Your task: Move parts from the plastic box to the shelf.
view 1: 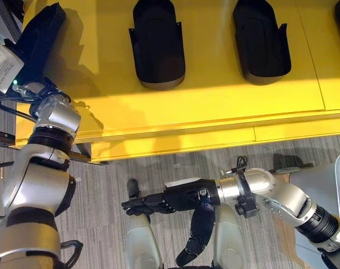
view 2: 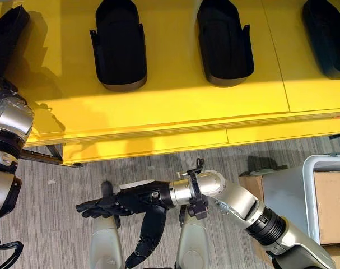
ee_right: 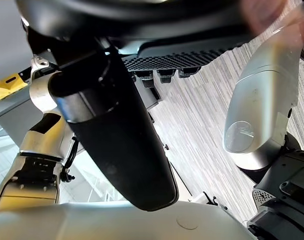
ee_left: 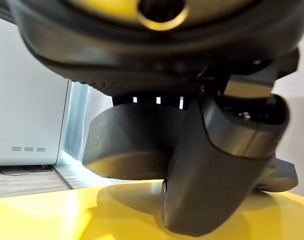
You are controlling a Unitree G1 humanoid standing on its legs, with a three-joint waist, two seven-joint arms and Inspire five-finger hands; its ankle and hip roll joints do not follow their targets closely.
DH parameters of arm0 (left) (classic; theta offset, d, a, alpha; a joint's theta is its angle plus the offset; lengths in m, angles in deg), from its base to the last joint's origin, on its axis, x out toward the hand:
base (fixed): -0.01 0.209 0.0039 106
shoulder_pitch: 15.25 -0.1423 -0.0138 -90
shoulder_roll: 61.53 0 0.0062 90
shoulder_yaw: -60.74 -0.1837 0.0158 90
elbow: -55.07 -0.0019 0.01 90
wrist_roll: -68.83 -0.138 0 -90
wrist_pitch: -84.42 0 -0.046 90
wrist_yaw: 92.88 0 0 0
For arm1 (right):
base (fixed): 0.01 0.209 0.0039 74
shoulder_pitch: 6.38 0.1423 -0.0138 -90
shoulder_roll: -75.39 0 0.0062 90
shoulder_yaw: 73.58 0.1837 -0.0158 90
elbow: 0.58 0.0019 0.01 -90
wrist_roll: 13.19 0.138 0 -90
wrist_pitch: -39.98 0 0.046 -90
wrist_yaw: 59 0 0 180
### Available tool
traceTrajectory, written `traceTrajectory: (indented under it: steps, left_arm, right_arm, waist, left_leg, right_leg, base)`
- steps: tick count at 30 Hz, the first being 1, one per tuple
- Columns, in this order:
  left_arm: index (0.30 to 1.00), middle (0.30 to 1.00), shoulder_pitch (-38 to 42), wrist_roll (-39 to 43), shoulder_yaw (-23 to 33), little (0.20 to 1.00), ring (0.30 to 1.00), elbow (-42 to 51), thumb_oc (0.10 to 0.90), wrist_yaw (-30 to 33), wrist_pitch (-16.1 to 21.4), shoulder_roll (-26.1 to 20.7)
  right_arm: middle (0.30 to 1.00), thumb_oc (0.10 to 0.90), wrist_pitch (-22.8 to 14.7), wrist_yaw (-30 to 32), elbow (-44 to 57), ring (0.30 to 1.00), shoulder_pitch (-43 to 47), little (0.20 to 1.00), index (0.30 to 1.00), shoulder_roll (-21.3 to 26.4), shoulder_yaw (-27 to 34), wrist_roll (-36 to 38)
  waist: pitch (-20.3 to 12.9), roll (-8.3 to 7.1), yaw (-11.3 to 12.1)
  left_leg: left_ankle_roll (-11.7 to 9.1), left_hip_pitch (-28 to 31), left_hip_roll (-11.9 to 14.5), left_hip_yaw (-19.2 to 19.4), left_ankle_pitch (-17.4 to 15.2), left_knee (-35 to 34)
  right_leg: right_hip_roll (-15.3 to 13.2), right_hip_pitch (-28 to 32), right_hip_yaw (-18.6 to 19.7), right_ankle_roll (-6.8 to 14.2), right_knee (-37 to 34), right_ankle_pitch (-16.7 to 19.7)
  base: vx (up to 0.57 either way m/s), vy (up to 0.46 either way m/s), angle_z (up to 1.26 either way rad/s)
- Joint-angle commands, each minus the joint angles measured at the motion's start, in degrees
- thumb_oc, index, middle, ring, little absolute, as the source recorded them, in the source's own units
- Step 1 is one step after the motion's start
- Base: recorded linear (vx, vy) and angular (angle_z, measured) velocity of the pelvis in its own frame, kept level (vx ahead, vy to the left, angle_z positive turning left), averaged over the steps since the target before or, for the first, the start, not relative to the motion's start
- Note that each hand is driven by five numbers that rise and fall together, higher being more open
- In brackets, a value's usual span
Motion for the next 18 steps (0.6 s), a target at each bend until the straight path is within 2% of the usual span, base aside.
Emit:
traceTrajectory:
  steps: [1, 6, 18]
  left_arm:
    - [0.3, 0.3, 8.7, -2.0, -1.3, 0.3, 0.3, 3.1, 0.4, 3.4, 2.0, -8.0]
    - [0.3, 0.3, 6.1, 0.1, 0.6, 0.3, 0.3, 4.3, 0.4, 3.6, 3.0, -5.7]
    - [0.3, 0.3, 4.5, 6.2, 2.5, 0.3, 0.3, 3.8, 0.4, 3.4, 5.4, -4.4]
  right_arm:
    - [1.0, 0.9, -3.4, -0.9, 5.8, 1.0, 1.2, 1.0, 1.0, -4.0, 3.0, 6.8]
    - [1.0, 0.9, -3.7, -0.3, 5.5, 1.0, 2.2, 1.0, 1.0, -3.8, 2.4, 7.2]
    - [1.0, 0.9, -3.7, 0.0, 5.1, 1.0, 2.3, 1.0, 1.0, -3.1, 2.0, 7.3]
  waist:
    - [-0.9, -2.21, -0.7]
    - [-0.9, -2.63, -0.4]
    - [-0.9, -2.53, -0.9]
  left_leg:
    - [-0.2, 3.0, 2.6, 1.0, -5.1, 4.1]
    - [-0.2, 3.0, 2.8, 0.8, -4.8, 4.0]
    - [-0.3, 3.4, 3.4, 1.1, -4.3, 4.3]
  right_leg:
    - [0.7, 4.5, -1.9, -2.8, -7.0, 5.1]
    - [1.2, 4.5, -2.0, -3.3, -6.1, 4.4]
    - [1.5, 4.7, -1.8, -3.9, -4.9, 3.7]
  base:
    - [0.04, -0.016, 0.02]
    - [0.03, -0.036, 0.0]
    - [0.0, -0.003, 0.0]
